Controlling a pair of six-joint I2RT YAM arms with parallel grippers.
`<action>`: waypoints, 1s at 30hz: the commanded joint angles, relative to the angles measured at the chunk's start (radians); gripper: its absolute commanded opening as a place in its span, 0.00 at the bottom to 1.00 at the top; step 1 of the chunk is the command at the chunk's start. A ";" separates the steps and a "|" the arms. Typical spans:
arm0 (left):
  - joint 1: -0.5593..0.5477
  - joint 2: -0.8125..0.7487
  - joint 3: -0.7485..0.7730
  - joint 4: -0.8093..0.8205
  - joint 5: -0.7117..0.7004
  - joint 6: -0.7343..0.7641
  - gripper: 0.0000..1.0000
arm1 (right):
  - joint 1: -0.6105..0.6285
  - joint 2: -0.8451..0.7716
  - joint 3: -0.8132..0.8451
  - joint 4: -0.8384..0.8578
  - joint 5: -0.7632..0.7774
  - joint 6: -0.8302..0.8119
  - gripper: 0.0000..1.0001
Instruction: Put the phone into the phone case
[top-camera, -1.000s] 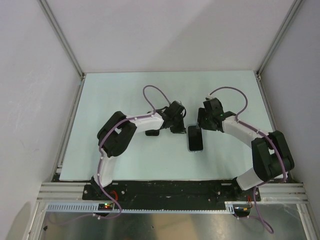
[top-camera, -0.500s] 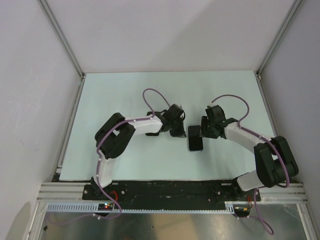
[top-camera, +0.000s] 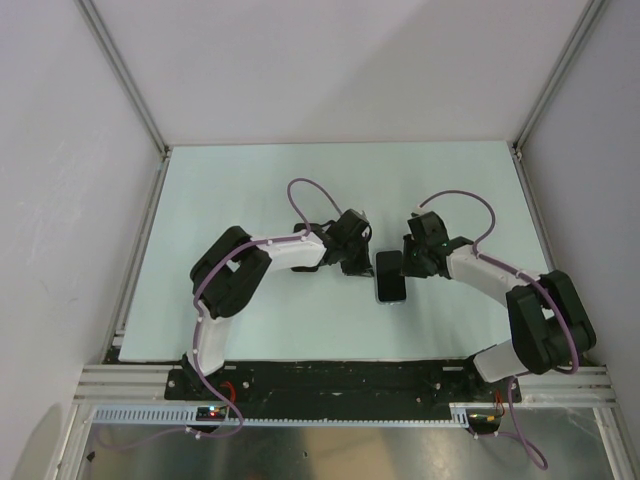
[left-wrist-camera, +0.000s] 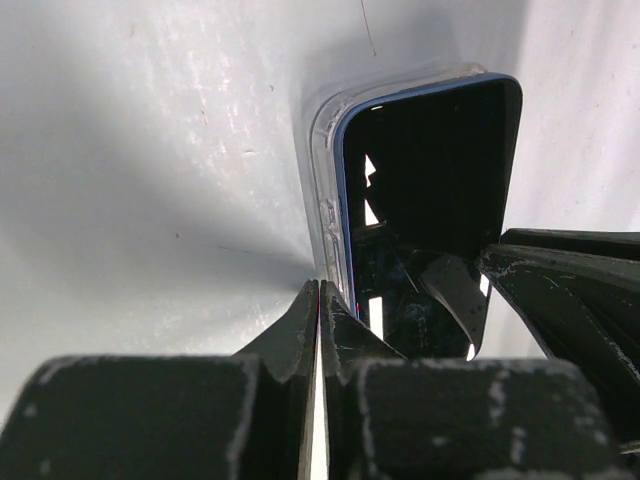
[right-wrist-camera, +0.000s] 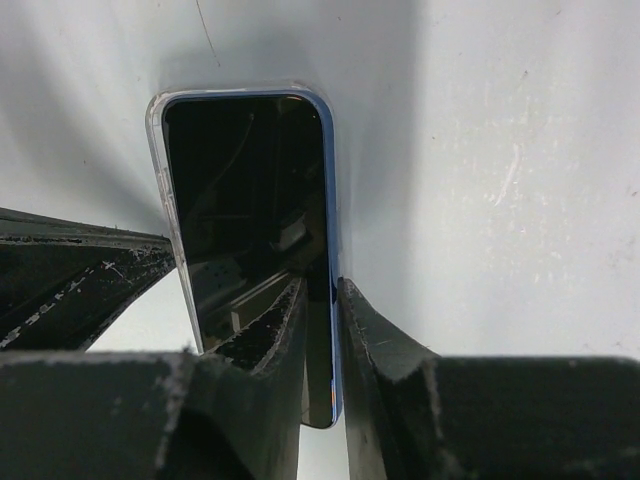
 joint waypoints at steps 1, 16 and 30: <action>-0.006 -0.003 0.017 0.025 0.012 -0.011 0.05 | 0.010 0.009 0.000 0.039 -0.016 0.015 0.22; -0.007 0.016 0.041 0.025 0.025 -0.011 0.04 | 0.061 0.051 0.023 0.064 0.002 0.018 0.22; -0.009 0.026 0.057 0.025 0.030 -0.011 0.04 | 0.097 0.124 0.056 0.055 0.026 0.022 0.21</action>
